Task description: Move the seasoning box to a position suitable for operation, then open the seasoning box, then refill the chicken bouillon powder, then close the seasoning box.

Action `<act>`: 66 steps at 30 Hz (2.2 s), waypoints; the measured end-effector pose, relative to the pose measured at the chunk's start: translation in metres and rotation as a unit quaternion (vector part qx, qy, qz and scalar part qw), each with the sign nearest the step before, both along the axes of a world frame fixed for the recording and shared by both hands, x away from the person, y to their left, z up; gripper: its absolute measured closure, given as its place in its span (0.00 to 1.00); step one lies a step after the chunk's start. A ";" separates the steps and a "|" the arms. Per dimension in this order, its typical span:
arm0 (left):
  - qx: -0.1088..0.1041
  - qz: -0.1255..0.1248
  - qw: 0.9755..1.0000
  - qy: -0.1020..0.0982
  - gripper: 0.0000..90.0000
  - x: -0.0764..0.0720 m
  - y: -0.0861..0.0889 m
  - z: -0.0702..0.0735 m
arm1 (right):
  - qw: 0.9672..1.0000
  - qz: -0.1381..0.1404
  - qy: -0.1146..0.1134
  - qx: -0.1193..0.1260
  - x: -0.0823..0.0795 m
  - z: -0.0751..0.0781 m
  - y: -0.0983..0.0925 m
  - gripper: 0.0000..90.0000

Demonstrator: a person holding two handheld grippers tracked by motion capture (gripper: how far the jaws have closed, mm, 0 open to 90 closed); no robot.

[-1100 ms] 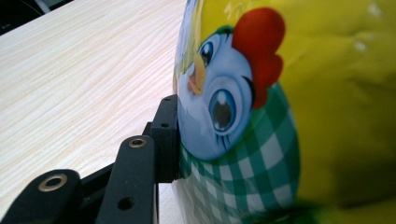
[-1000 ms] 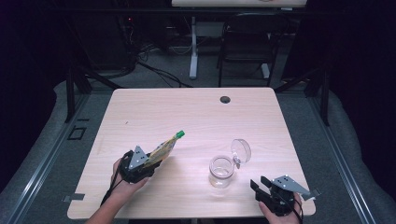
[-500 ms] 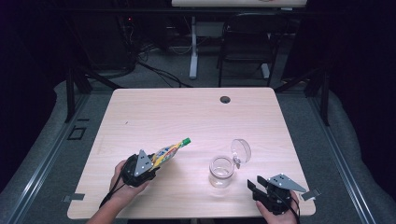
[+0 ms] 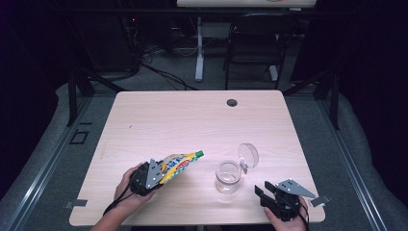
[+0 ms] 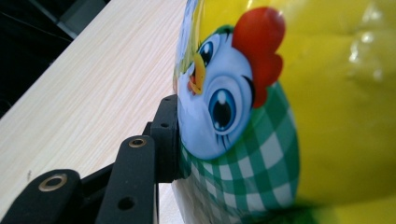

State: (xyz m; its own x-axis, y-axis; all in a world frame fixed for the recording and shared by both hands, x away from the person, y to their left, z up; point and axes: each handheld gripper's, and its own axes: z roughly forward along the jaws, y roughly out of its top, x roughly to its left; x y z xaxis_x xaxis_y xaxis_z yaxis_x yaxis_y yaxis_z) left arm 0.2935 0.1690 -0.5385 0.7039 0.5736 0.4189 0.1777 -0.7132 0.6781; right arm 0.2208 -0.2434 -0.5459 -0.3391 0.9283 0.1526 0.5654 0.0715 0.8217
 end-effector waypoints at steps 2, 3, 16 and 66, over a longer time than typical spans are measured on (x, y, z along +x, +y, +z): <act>0.007 0.000 1.000 -0.006 0.66 -0.001 -0.001 0.000 | 1.000 0.000 0.001 0.001 0.000 0.000 0.000 0.61; 0.011 0.001 1.000 -0.011 0.66 -0.002 -0.002 0.000 | 1.000 0.000 0.000 0.004 0.000 0.000 0.000 0.61; 0.068 0.004 0.996 -0.061 0.66 -0.010 -0.009 0.001 | 1.000 -0.001 -0.005 0.004 0.000 0.001 -0.002 0.61; 0.153 -0.011 0.978 -0.141 0.67 -0.024 -0.033 -0.003 | 1.000 0.006 -0.011 0.006 -0.001 0.003 -0.001 0.61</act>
State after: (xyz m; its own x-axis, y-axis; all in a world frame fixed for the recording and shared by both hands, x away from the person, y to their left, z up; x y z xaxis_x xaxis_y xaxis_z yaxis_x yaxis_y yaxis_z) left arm 0.2690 0.1364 -0.5411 0.5458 0.3777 0.7480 -0.0028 -0.8918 0.4524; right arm 0.2195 -0.2440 -0.5432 -0.3541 0.9221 0.1561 0.5459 0.0683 0.8351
